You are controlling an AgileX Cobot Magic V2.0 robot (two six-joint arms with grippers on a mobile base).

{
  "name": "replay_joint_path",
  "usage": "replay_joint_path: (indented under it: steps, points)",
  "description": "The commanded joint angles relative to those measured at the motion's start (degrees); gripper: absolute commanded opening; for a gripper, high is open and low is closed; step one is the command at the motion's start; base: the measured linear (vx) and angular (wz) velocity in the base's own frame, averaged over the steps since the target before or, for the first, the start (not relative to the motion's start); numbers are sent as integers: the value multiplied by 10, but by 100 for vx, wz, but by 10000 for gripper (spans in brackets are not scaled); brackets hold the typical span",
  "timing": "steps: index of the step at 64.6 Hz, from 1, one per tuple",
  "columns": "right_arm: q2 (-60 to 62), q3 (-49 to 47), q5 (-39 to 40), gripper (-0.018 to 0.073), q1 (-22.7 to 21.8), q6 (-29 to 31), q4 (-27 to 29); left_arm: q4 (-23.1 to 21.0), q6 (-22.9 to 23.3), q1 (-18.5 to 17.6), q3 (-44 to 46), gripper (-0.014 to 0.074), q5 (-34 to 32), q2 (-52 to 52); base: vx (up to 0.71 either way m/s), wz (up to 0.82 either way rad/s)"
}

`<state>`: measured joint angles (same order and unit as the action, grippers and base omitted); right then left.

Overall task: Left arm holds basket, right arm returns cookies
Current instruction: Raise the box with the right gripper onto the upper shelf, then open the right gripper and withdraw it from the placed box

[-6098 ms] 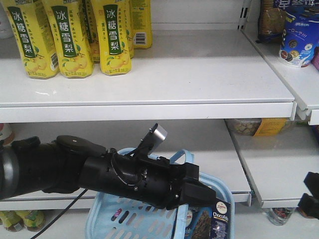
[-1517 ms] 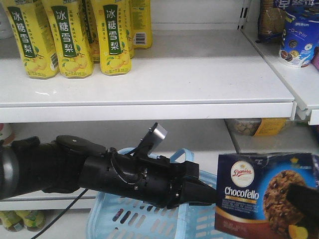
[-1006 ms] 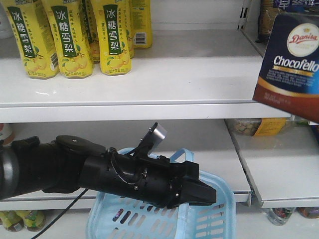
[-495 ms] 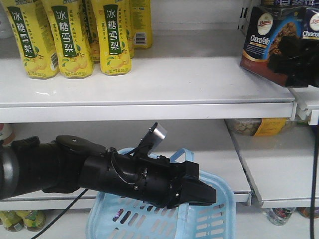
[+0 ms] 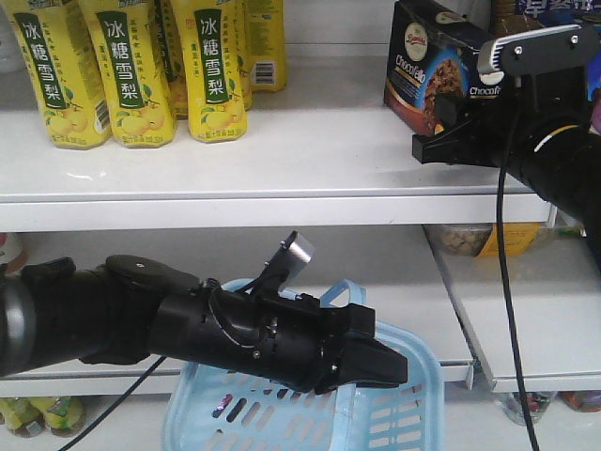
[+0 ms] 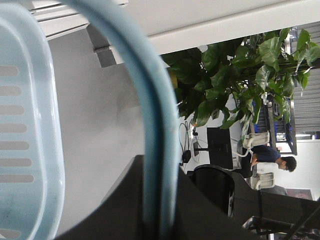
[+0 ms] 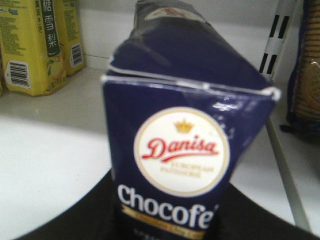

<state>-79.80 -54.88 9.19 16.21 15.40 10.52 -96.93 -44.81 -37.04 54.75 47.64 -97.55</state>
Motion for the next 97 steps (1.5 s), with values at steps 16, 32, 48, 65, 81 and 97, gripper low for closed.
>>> replay_joint_path:
  steps: [16, 32, 48, 65, 81, 97]
  points:
    - [-4, -9, -39, 392, 6, 4, -3, -48, -9, 0, 14, -6, 21, 31, 0, 0]
    - [40, -9, -53, 495, 6, -1, 1, -48, -9, 0, 14, -6, 21, 31, 0, 0]
    - [114, -9, -96, 495, 6, -4, 1, -48, -9, 0, 14, -6, 21, 31, 0, 0]
    - [228, -9, -168, 493, 6, -16, 1, -48, -9, 0, 14, -6, 21, 31, 0, 0]
    - [373, 42, -193, 489, 6, -18, 1, -48, -9, 0, 14, -6, 21, 31, 0, 0]
    - [554, 194, -183, 447, 5, -26, 1, -48, -9, 0, 14, -6, 21, 31, 0, 0]
